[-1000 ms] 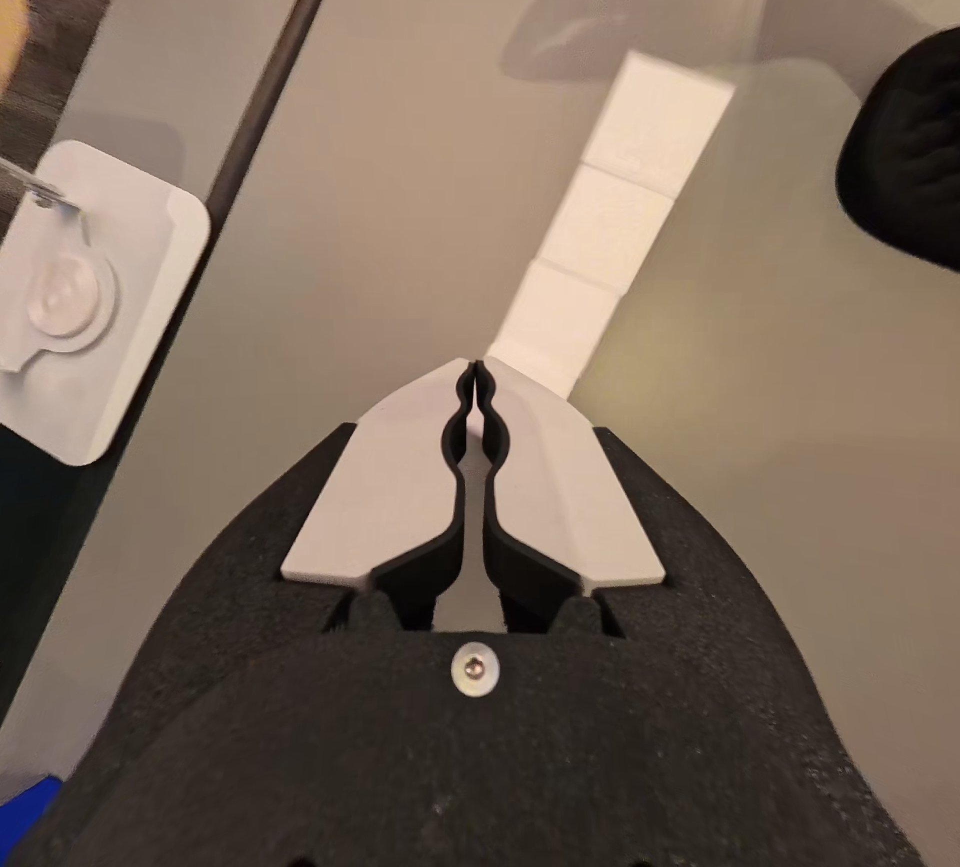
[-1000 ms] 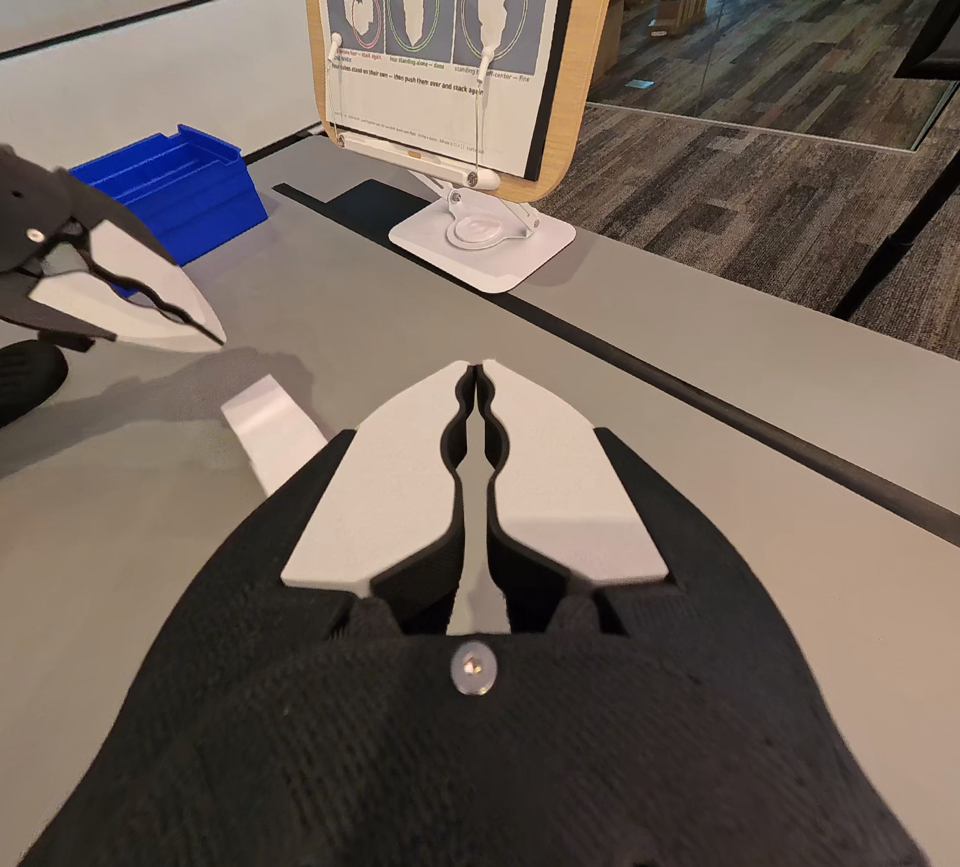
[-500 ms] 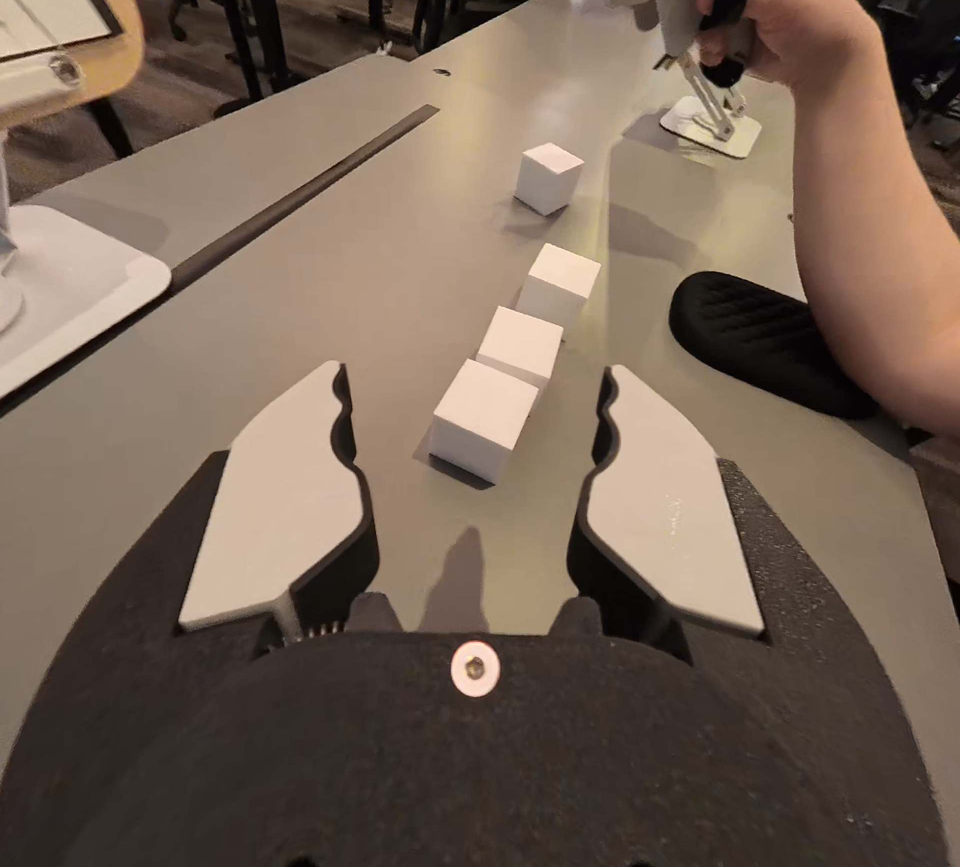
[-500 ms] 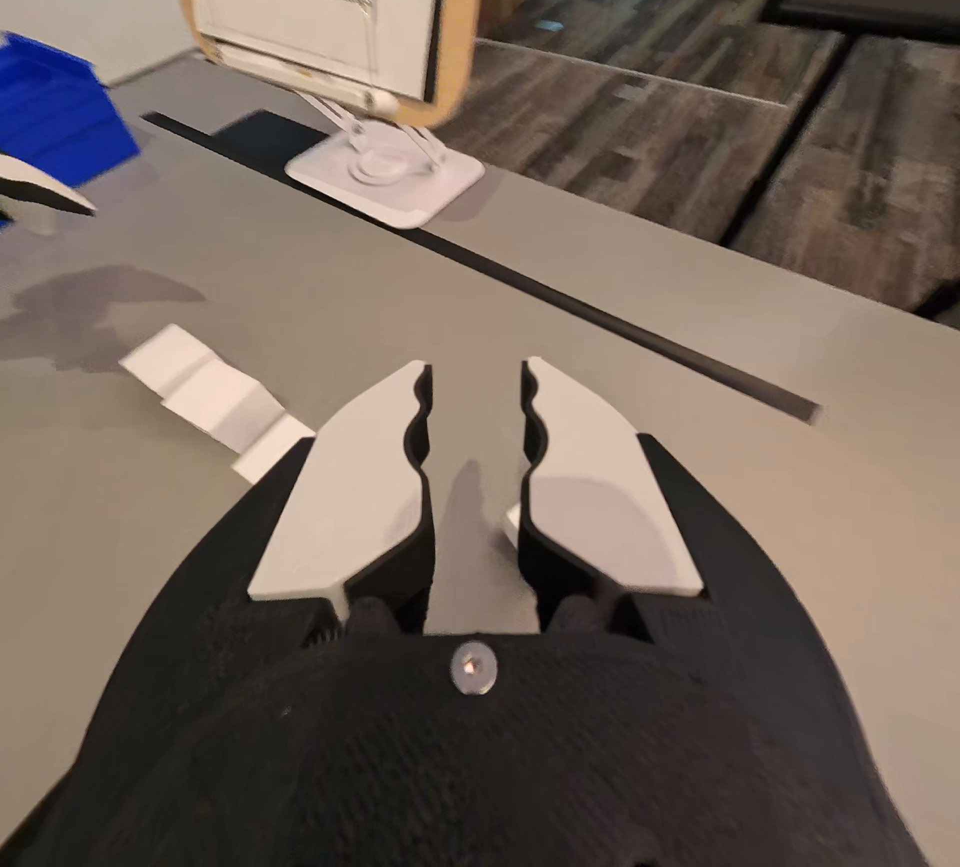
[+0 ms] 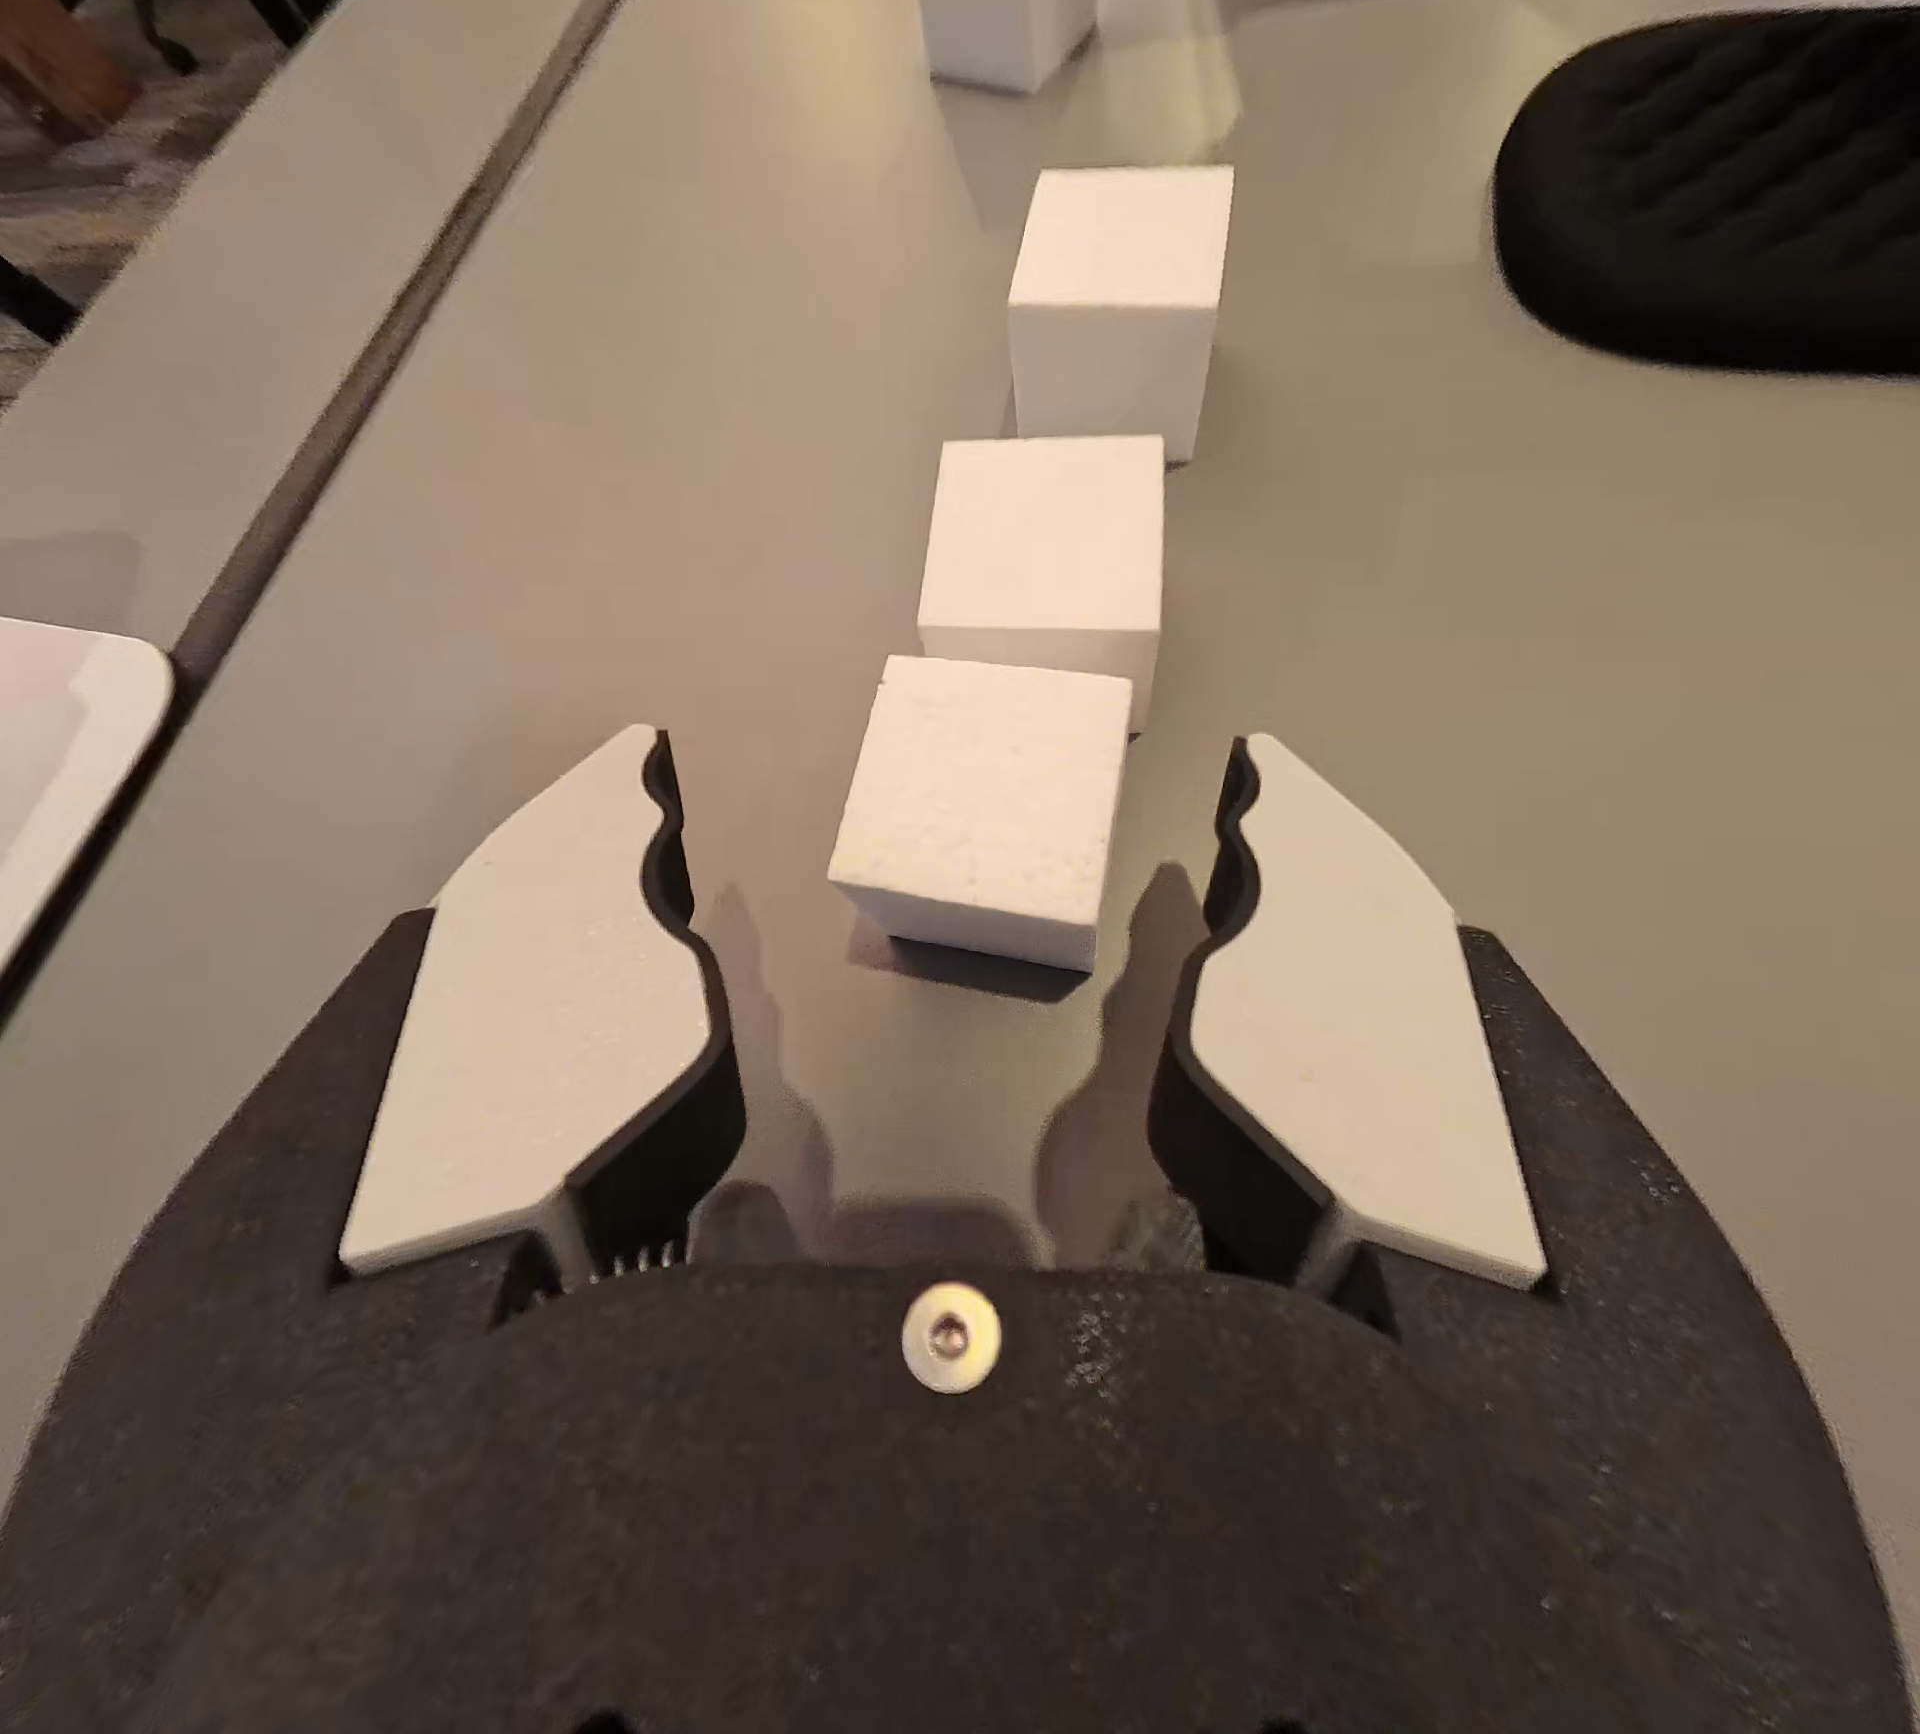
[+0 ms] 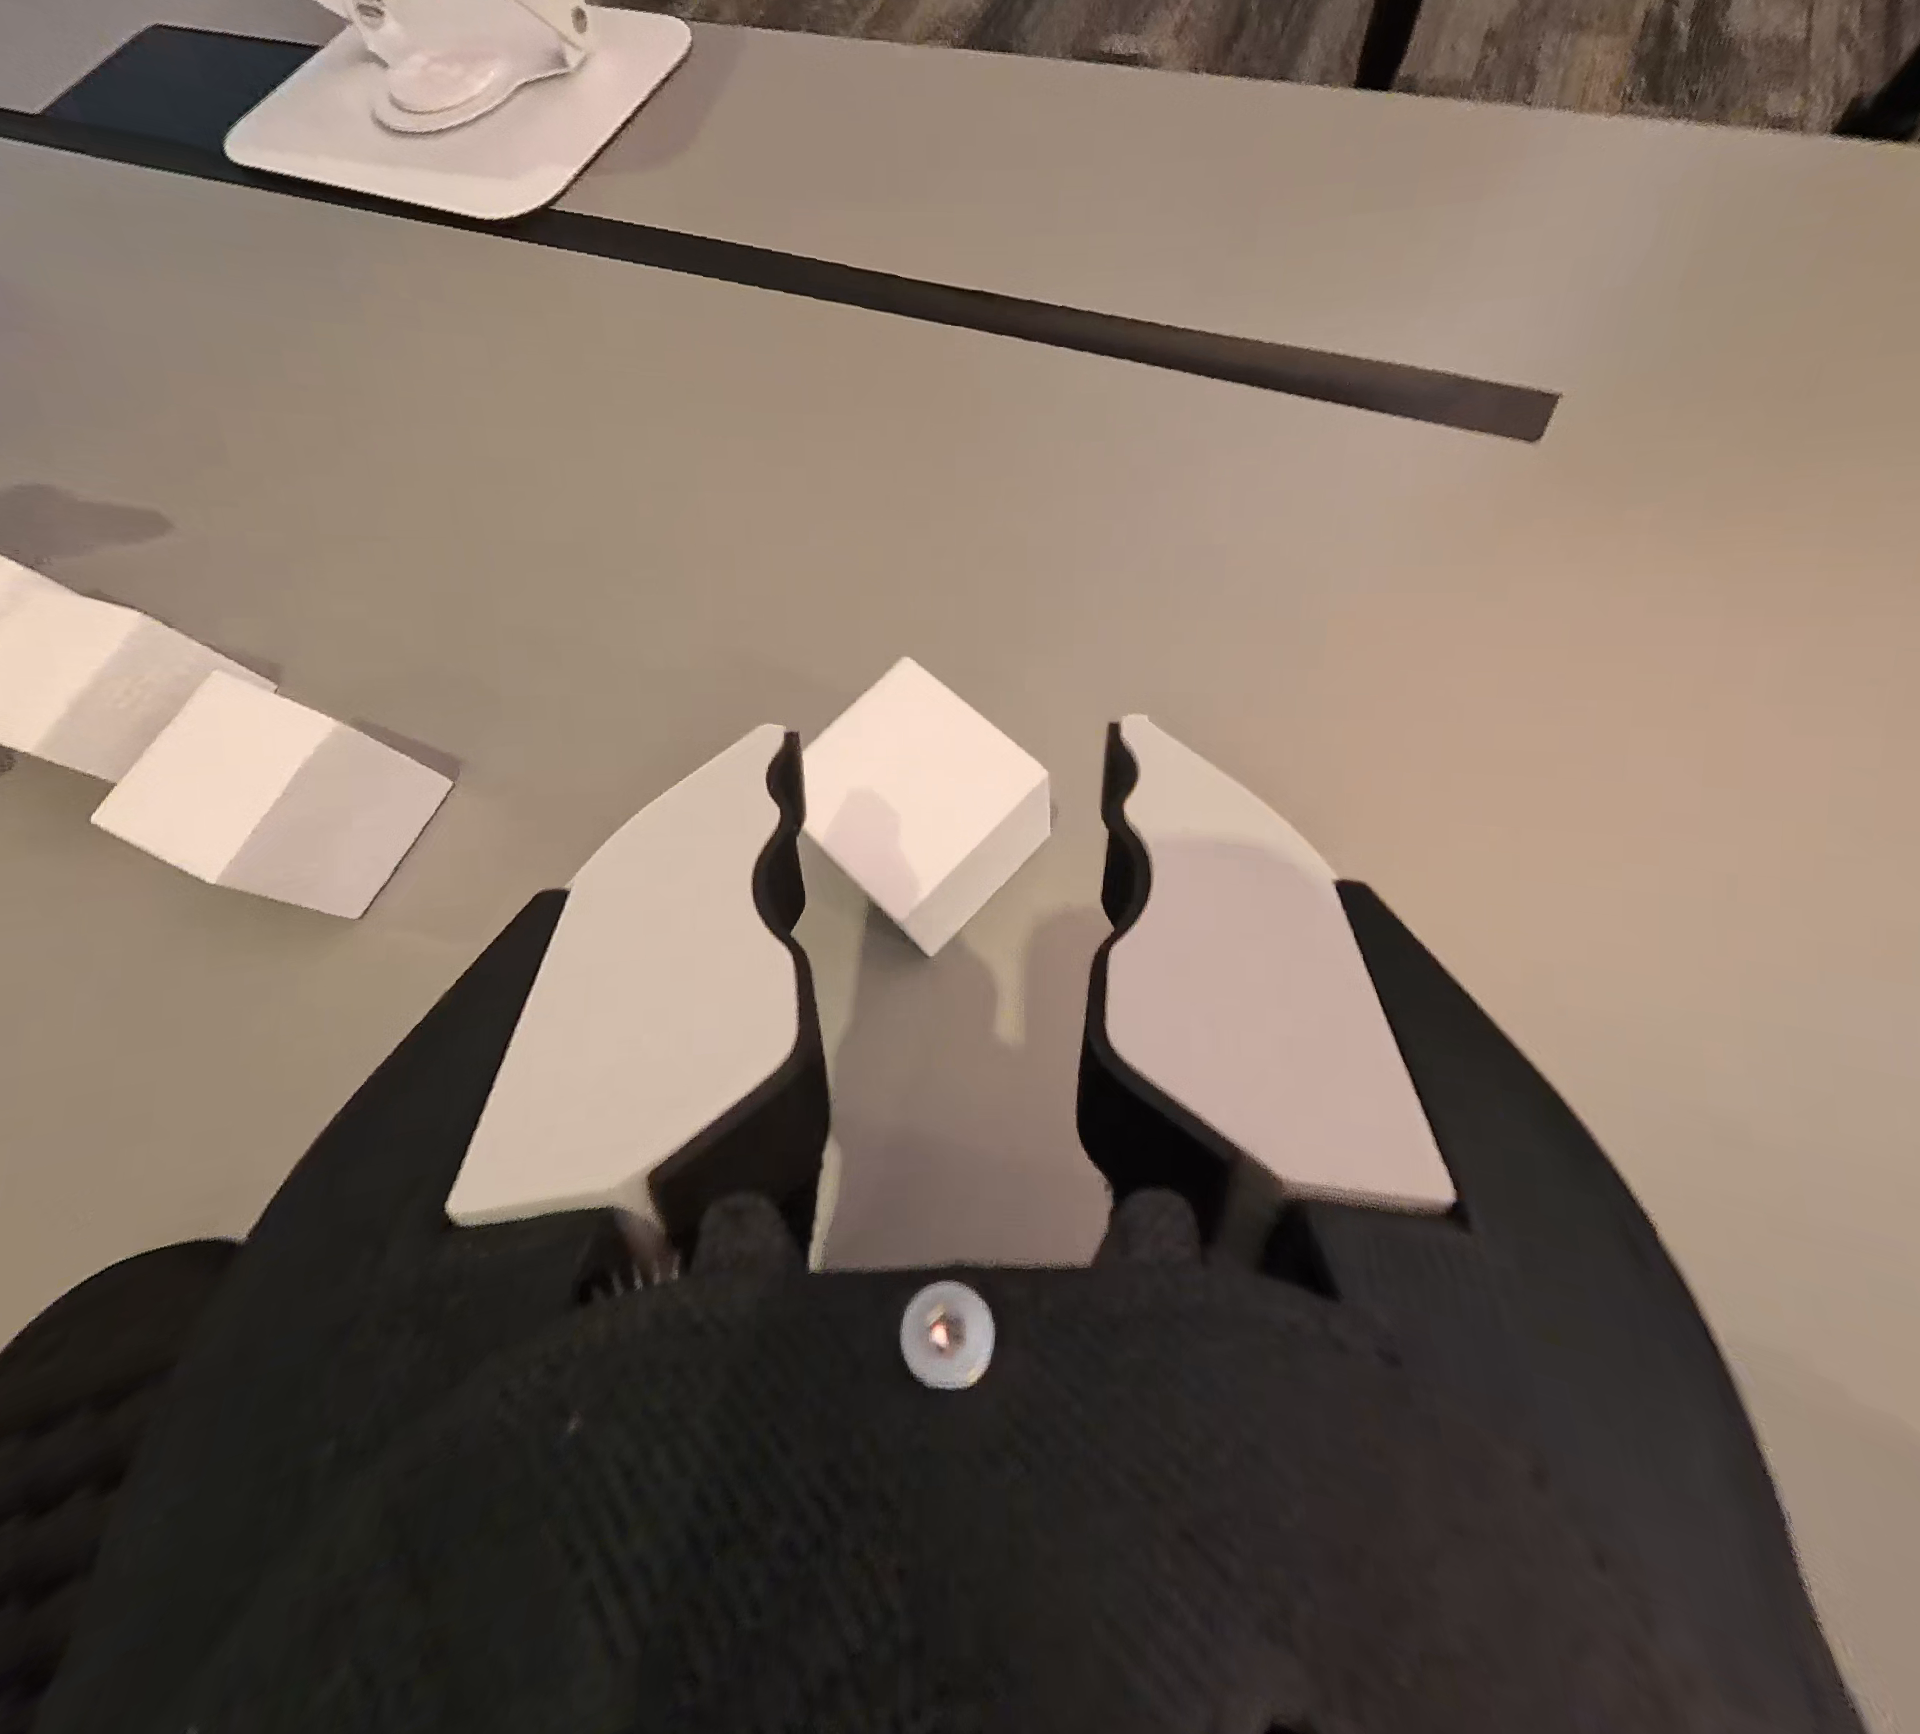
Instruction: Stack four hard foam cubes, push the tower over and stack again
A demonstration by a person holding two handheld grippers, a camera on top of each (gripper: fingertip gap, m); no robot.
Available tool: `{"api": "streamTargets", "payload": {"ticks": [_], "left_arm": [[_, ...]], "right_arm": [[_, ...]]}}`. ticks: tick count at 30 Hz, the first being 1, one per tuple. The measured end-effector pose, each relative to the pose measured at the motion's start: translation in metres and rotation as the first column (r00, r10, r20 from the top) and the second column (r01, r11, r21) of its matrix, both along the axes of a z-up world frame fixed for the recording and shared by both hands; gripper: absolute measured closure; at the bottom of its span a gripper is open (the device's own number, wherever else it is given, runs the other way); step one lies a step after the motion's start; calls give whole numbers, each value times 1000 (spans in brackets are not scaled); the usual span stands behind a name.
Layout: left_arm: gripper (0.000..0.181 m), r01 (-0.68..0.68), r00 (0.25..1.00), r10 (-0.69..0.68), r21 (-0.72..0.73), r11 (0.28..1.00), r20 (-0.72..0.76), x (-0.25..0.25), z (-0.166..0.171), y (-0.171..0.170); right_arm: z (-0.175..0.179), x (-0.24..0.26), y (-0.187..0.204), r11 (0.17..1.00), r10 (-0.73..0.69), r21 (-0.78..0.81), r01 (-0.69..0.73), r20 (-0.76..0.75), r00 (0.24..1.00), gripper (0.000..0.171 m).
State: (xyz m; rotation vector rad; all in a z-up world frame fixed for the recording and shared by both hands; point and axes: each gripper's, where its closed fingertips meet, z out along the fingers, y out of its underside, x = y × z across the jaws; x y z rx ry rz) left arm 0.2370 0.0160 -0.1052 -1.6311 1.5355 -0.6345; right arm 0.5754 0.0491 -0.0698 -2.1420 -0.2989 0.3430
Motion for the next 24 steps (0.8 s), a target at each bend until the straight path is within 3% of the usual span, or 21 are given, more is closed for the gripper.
{"api": "streamTargets", "payload": {"ticks": [6, 8, 12, 14, 19, 24], "left_arm": [[94, -12, 994, 10, -19, 1000, -108, 3, -30, 8], [108, -20, 989, 22, 11, 1000, -147, -2, -36, 12], [116, -6, 992, 6, 1, 1000, -129, -5, -34, 8], [116, -31, 994, 32, 13, 999, -109, -9, -25, 11], [116, -149, 981, 158, -82, 985, 115, 7, 36, 11], [116, -107, 992, 110, -45, 993, 66, 37, 48, -6]], "right_arm": [[4, 2, 3, 1000, -9, 14, 10, -30, 1000, 113], [6, 3, 4, 1000, -8, 22, 9, -36, 999, 113], [4, 2, 4, 1000, -3, 15, 3, -48, 999, 114], [1, 2, 5, 1000, -6, -3, 5, -51, 999, 114], [-3, 4, 7, 999, -26, -23, 25, -63, 998, 114], [-7, 4, 7, 999, -27, -37, 24, -70, 997, 114]]}}
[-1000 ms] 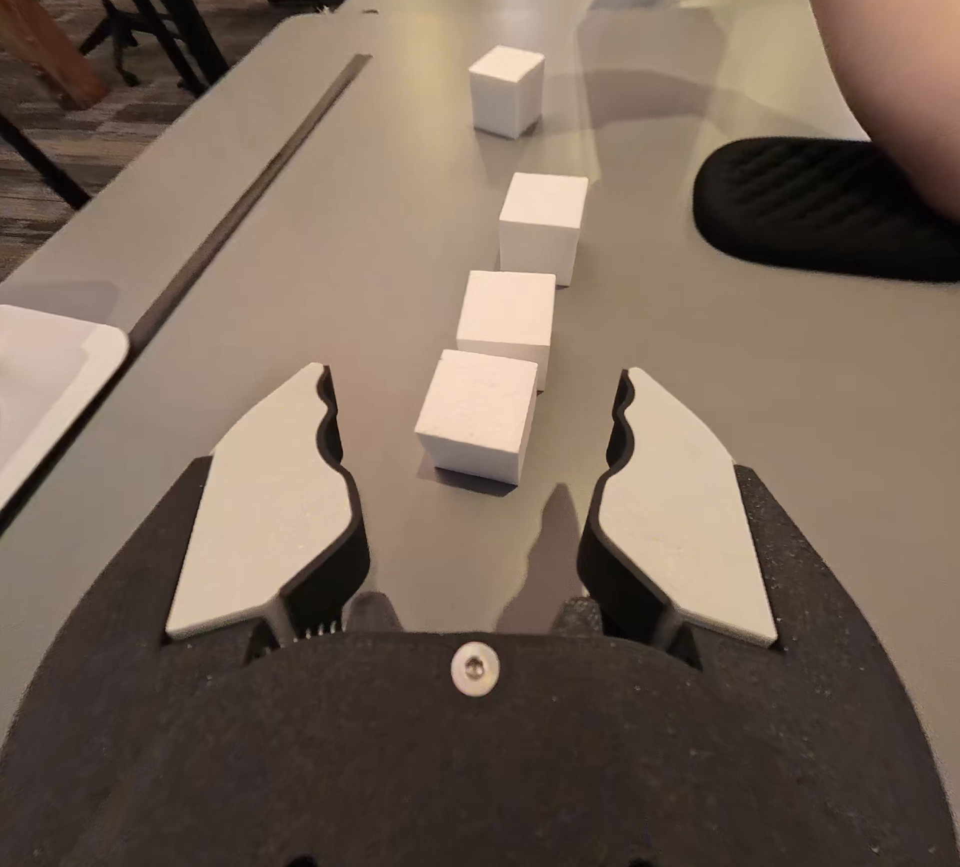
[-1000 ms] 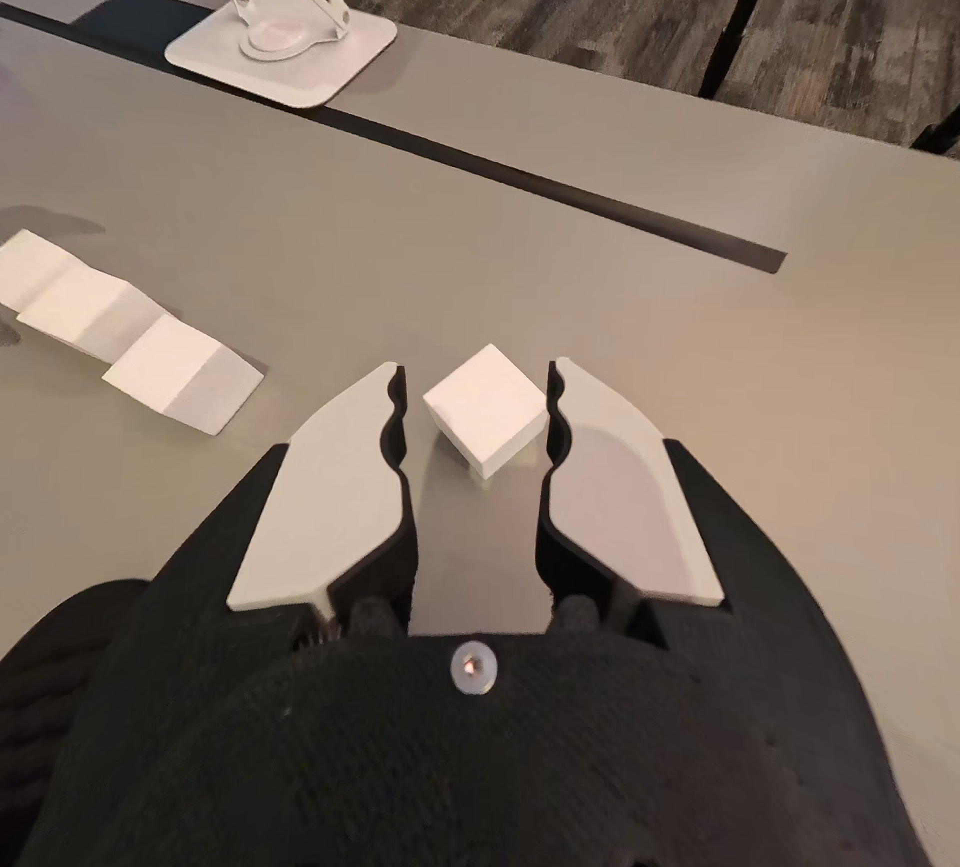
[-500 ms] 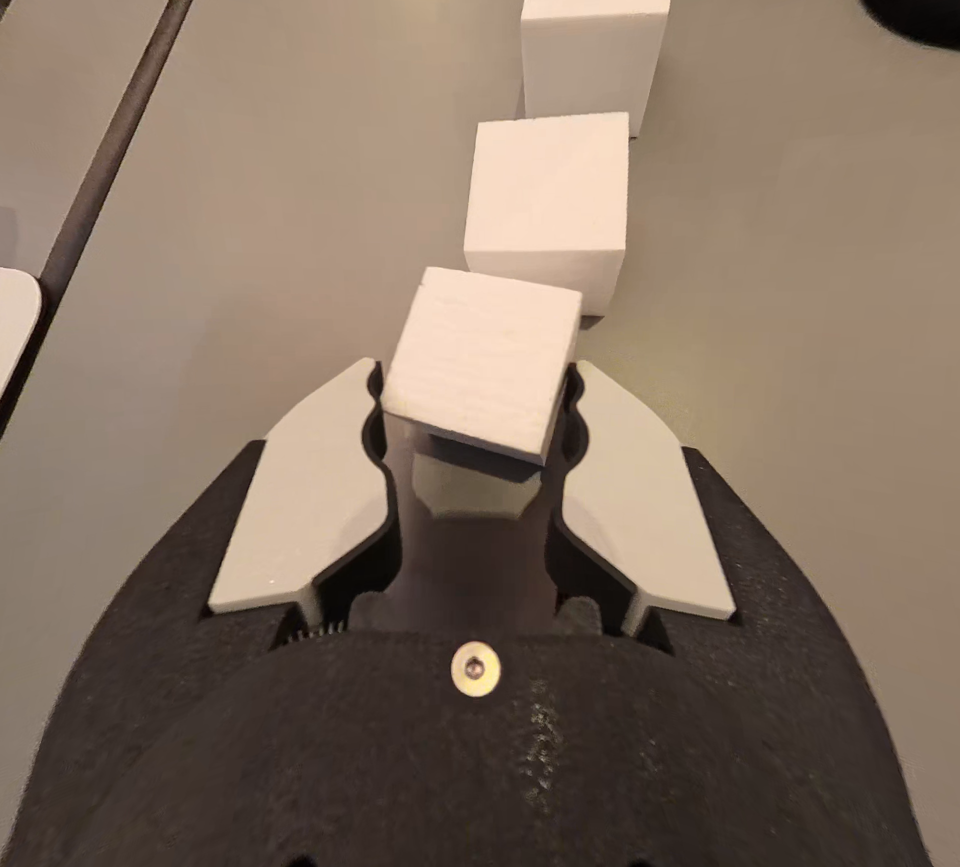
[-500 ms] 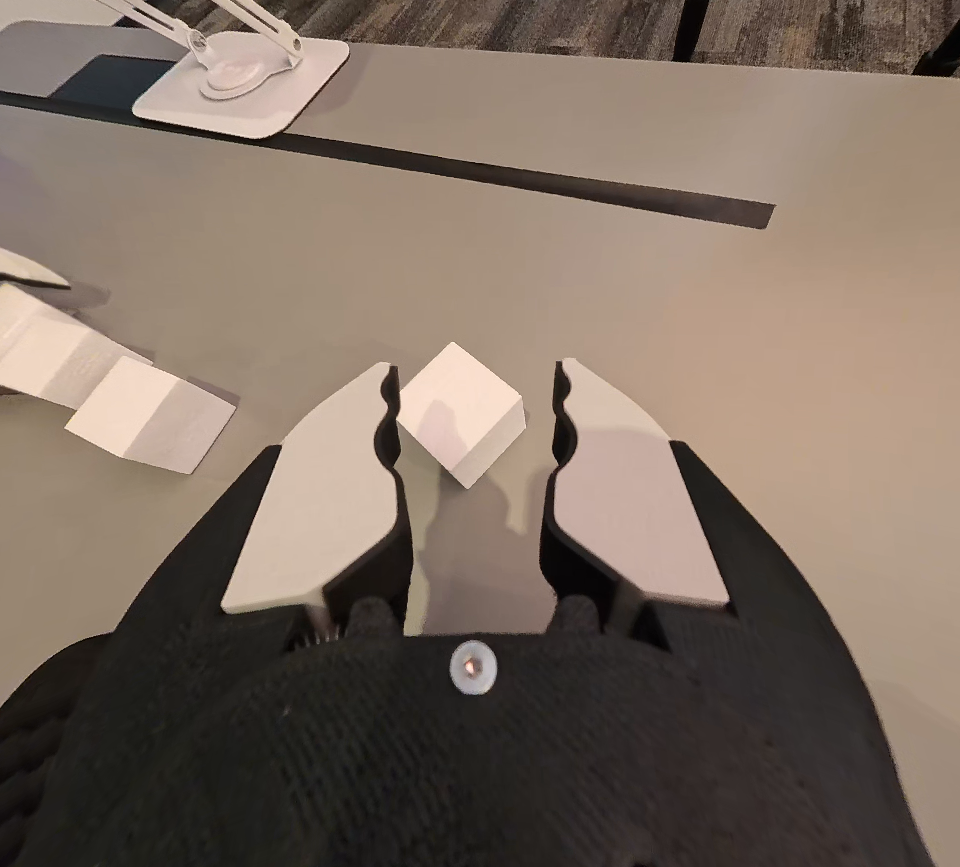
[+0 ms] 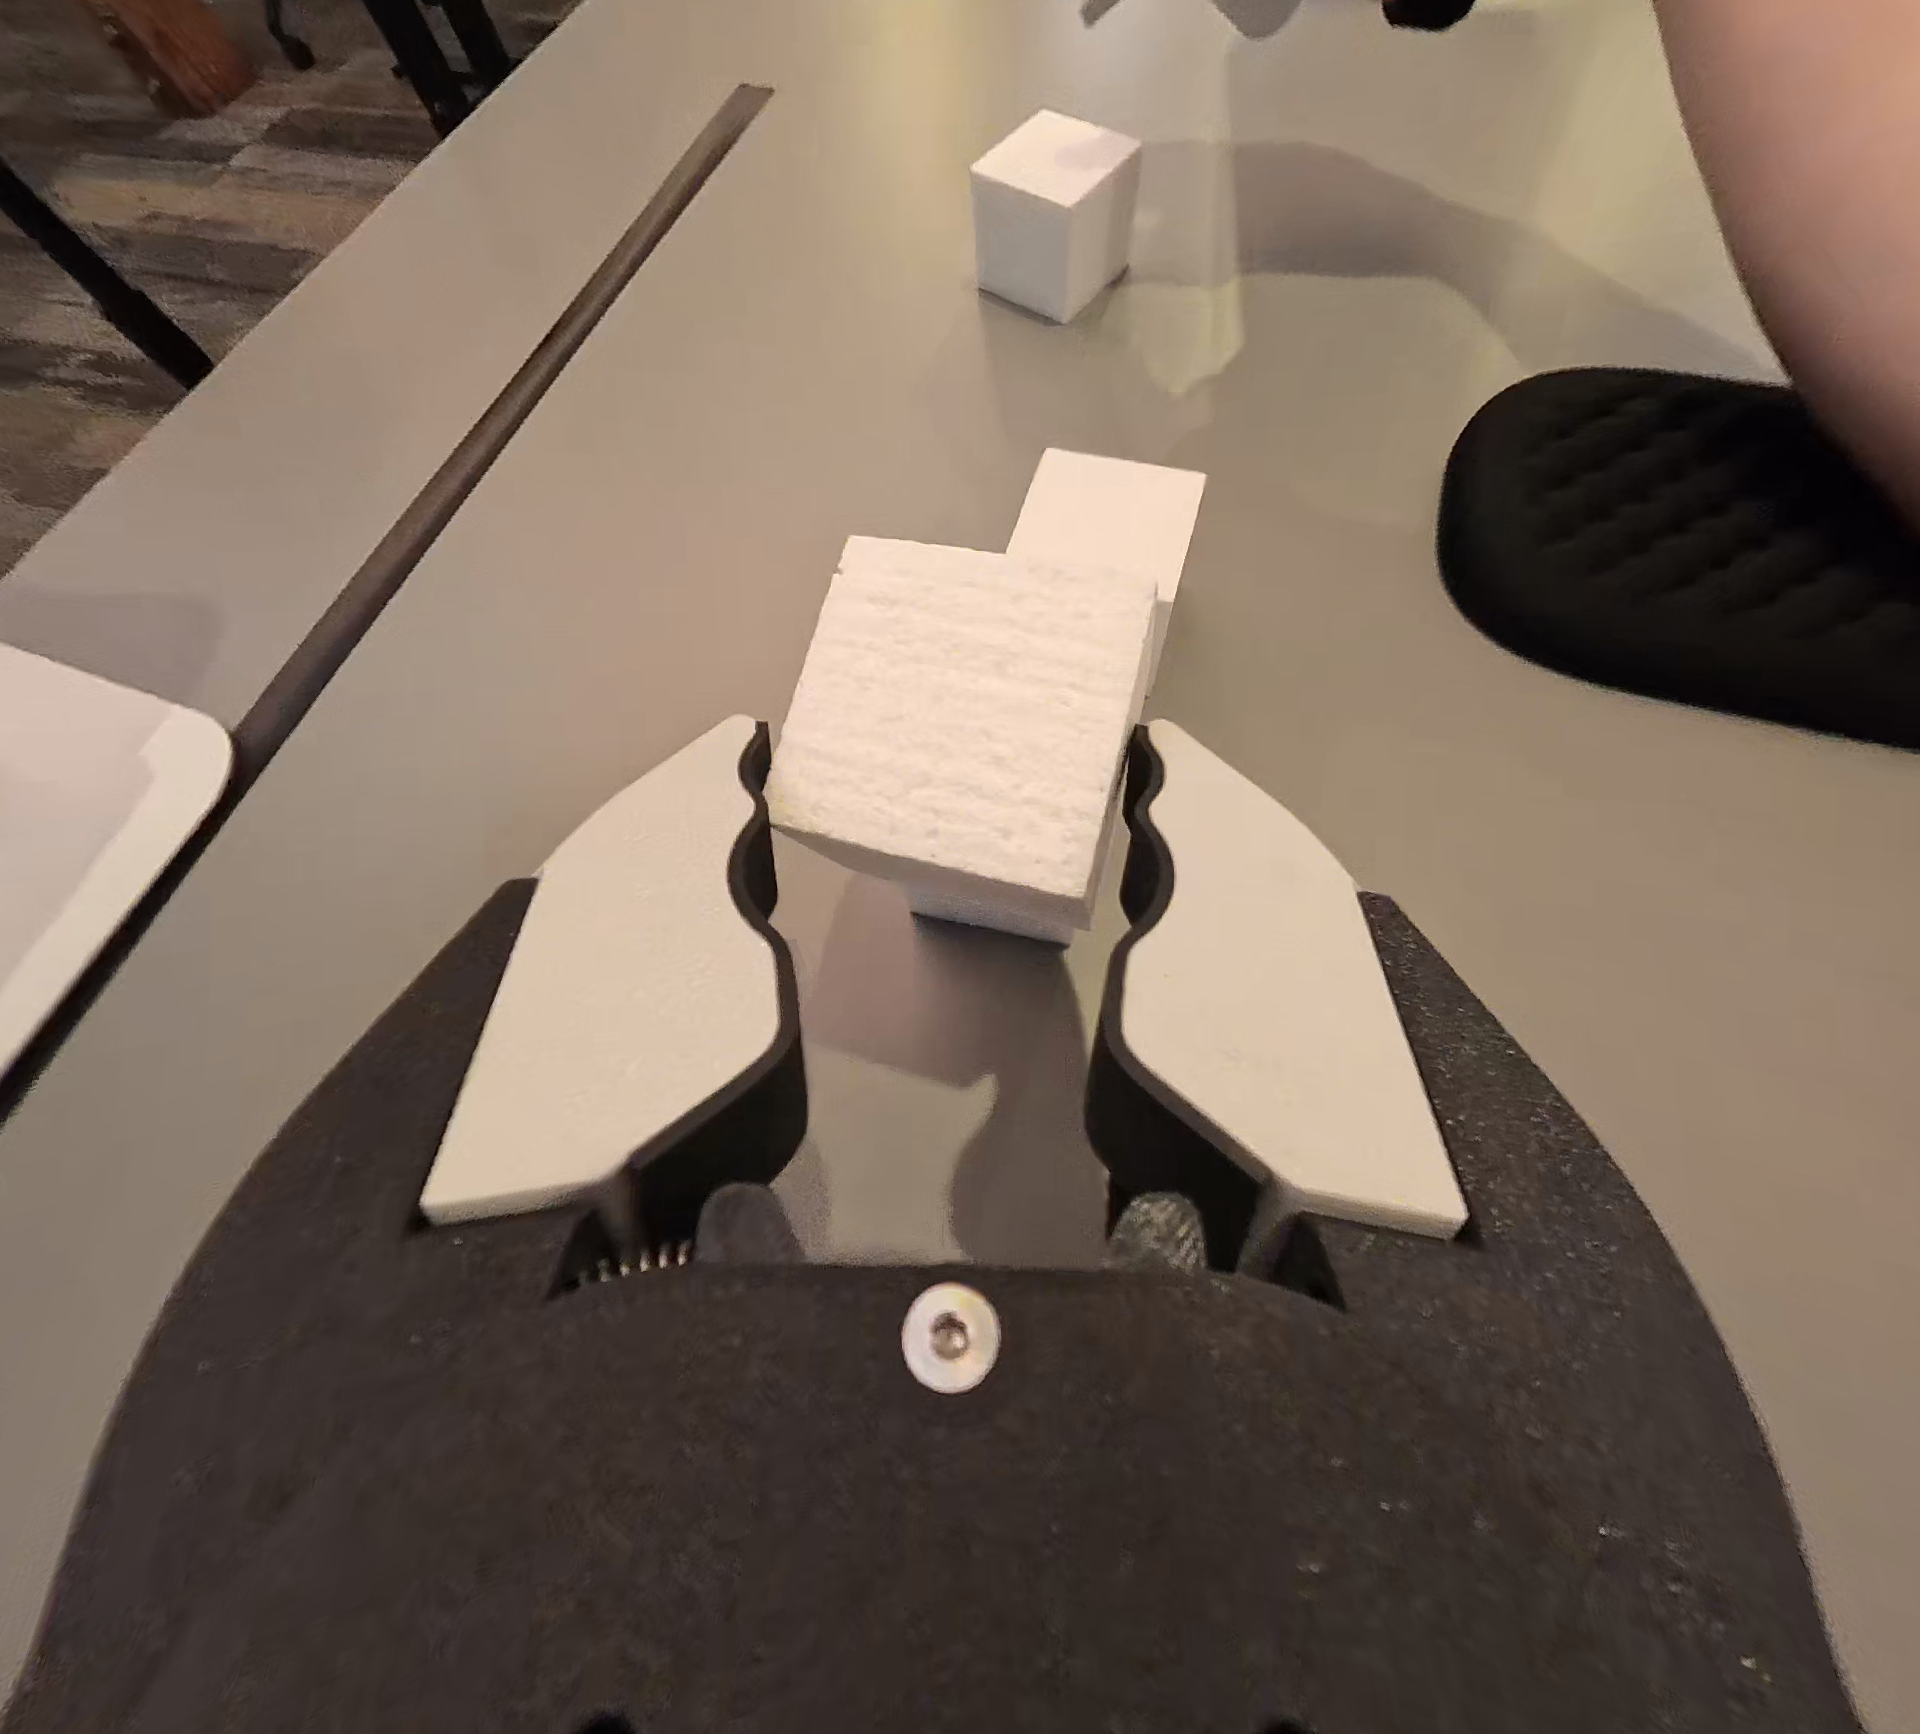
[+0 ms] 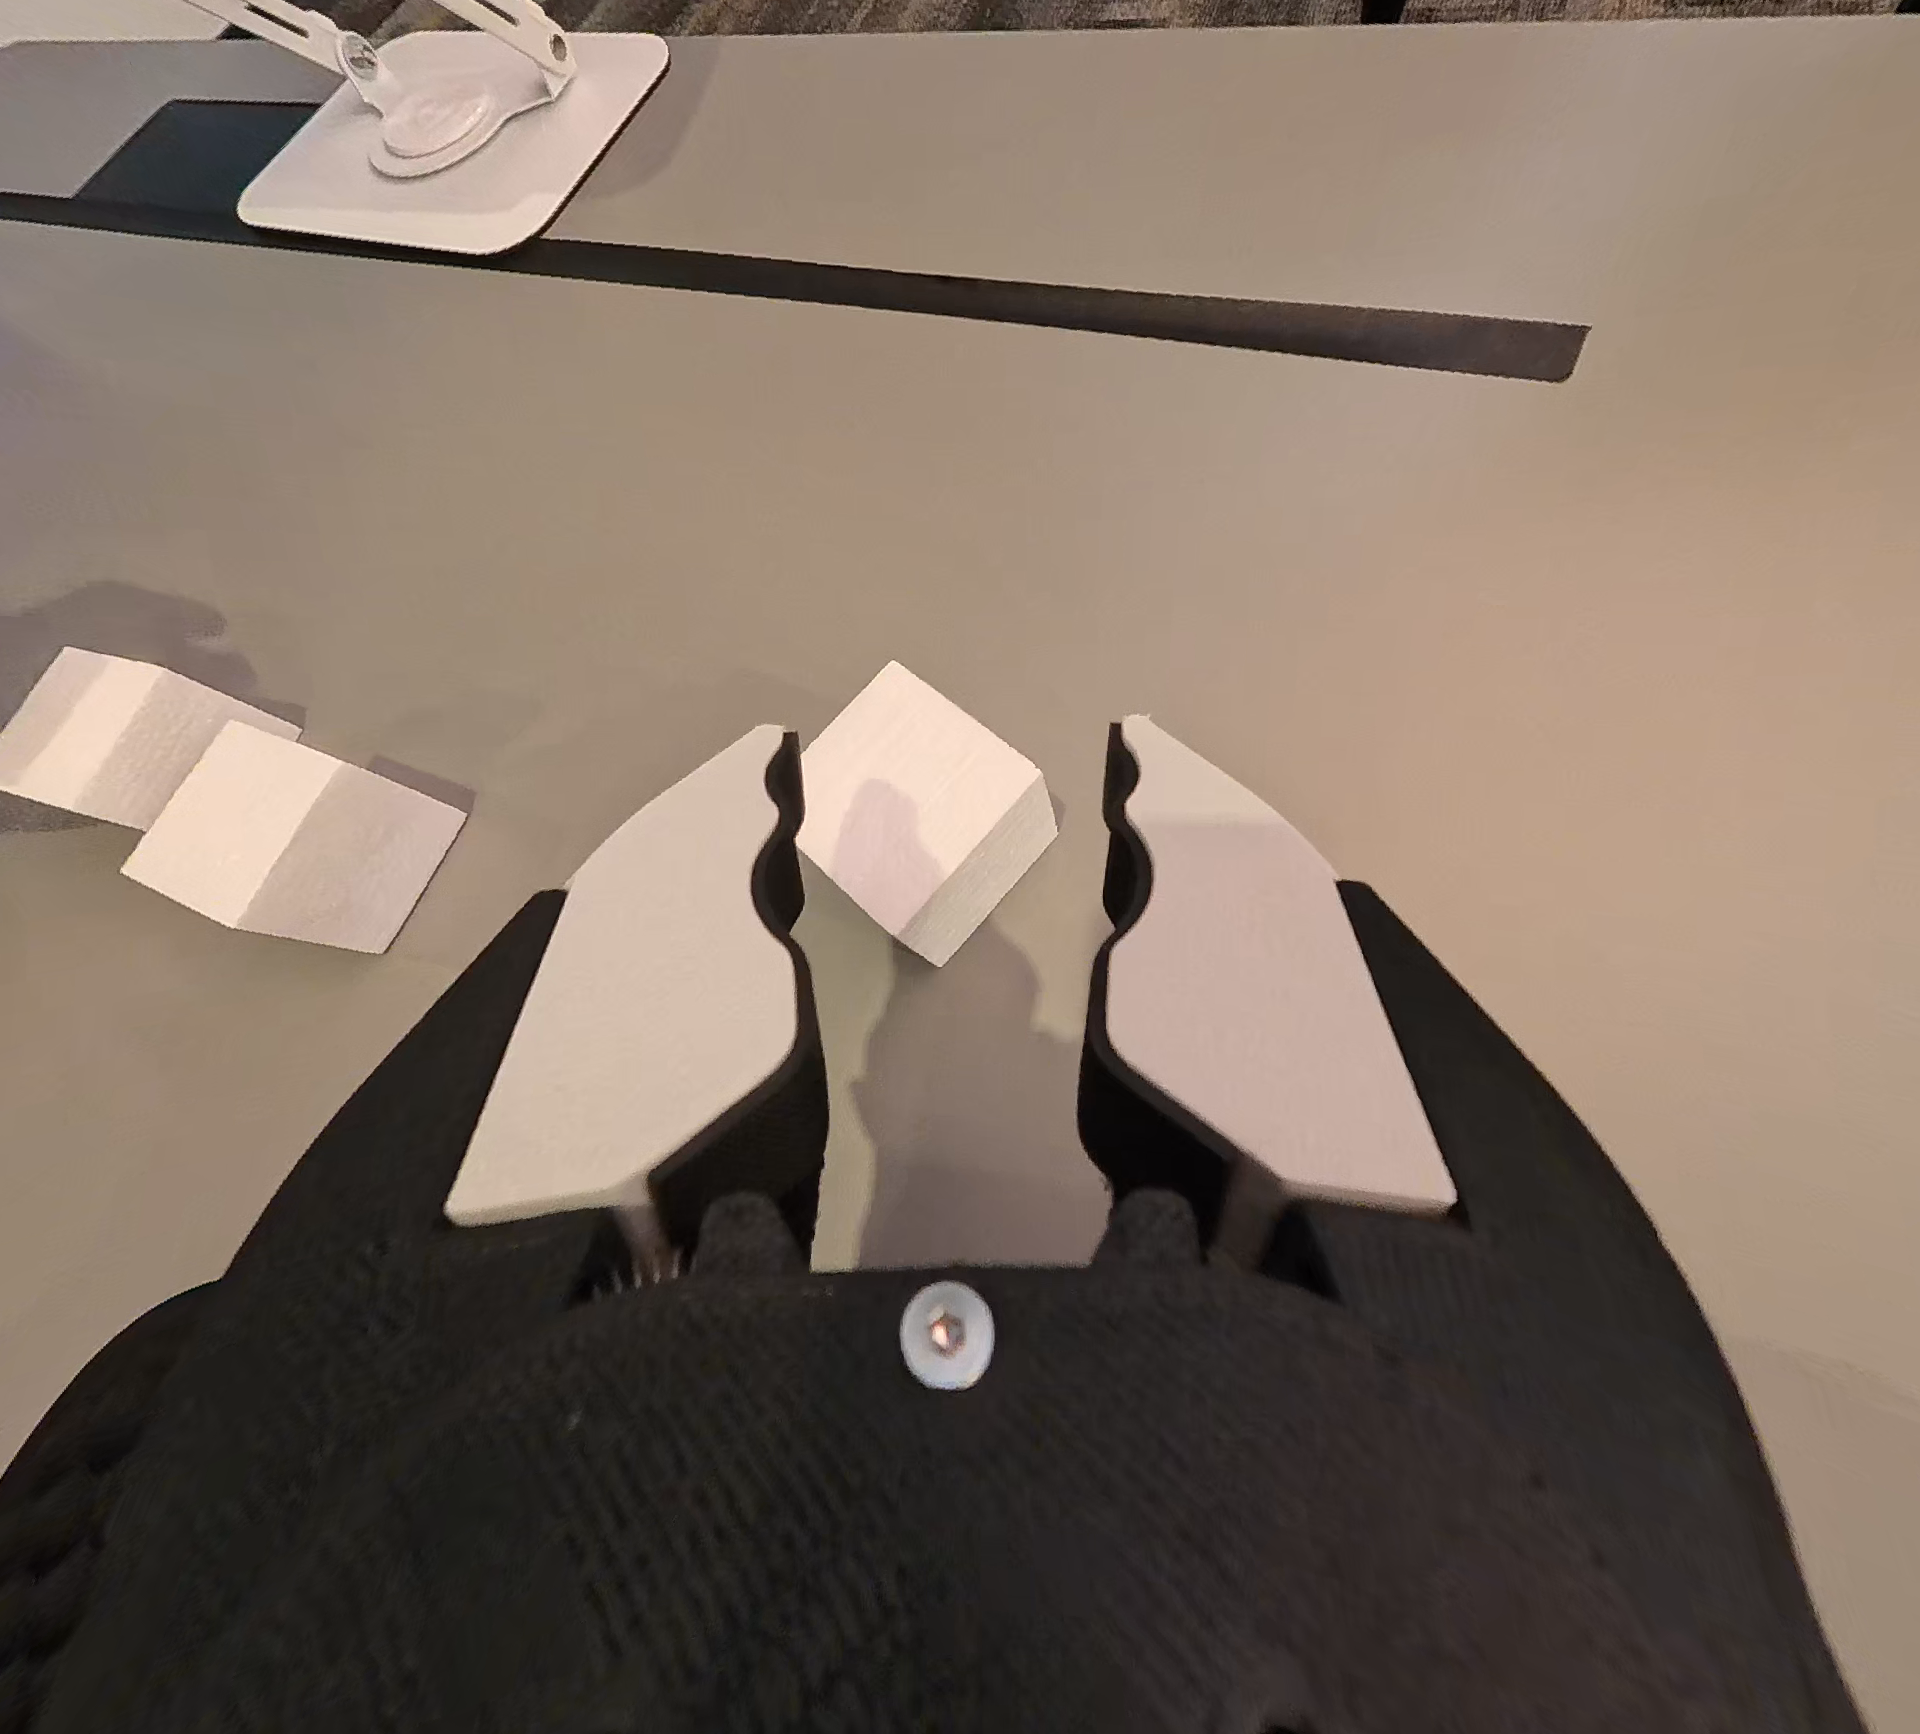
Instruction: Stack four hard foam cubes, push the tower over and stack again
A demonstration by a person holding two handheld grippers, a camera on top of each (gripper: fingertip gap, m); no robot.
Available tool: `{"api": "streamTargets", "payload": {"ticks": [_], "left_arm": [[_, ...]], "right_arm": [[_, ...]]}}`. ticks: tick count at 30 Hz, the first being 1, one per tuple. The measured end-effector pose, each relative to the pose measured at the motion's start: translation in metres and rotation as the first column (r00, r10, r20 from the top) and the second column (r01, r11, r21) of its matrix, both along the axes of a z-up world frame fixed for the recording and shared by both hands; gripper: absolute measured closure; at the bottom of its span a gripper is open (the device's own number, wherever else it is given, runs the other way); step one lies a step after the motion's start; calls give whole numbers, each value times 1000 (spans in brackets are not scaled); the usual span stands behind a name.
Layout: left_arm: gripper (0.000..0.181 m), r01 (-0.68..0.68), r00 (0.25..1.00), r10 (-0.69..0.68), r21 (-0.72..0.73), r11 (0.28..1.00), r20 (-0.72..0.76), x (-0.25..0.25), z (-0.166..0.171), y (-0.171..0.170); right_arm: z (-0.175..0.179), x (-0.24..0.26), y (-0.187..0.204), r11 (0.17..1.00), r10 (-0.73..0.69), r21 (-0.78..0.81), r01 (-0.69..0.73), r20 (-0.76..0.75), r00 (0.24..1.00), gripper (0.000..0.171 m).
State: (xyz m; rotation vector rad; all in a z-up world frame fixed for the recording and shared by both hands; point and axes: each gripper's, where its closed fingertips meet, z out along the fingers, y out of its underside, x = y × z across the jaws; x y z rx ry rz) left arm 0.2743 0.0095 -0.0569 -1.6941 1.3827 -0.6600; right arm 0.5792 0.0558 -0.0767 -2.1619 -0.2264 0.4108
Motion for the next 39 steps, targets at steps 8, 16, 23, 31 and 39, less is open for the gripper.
{"api": "streamTargets", "payload": {"ticks": [8, 16, 23, 31, 39], "left_arm": [[116, -58, 993, 53, -51, 997, -101, 13, -23, 11], [116, -39, 989, 30, -58, 998, -147, 16, -34, 5], [116, -43, 992, 34, -72, 996, -119, 20, -33, 8], [116, -20, 990, 18, -13, 1000, -141, 19, -35, 6], [93, -27, 995, 25, -12, 1000, -91, 18, -27, 5]], "right_arm": [[-1, -4, 2, 1000, 15, -3, -15, -12, 1000, 115], [-5, -7, 4, 999, 26, -21, -26, -7, 1000, 115], [-6, -7, 4, 999, 28, -25, -29, -8, 1000, 115], [-10, -10, 5, 998, 37, -41, -38, -5, 999, 114], [-12, -8, 7, 998, 8, -61, -8, -4, 1000, 105]]}}
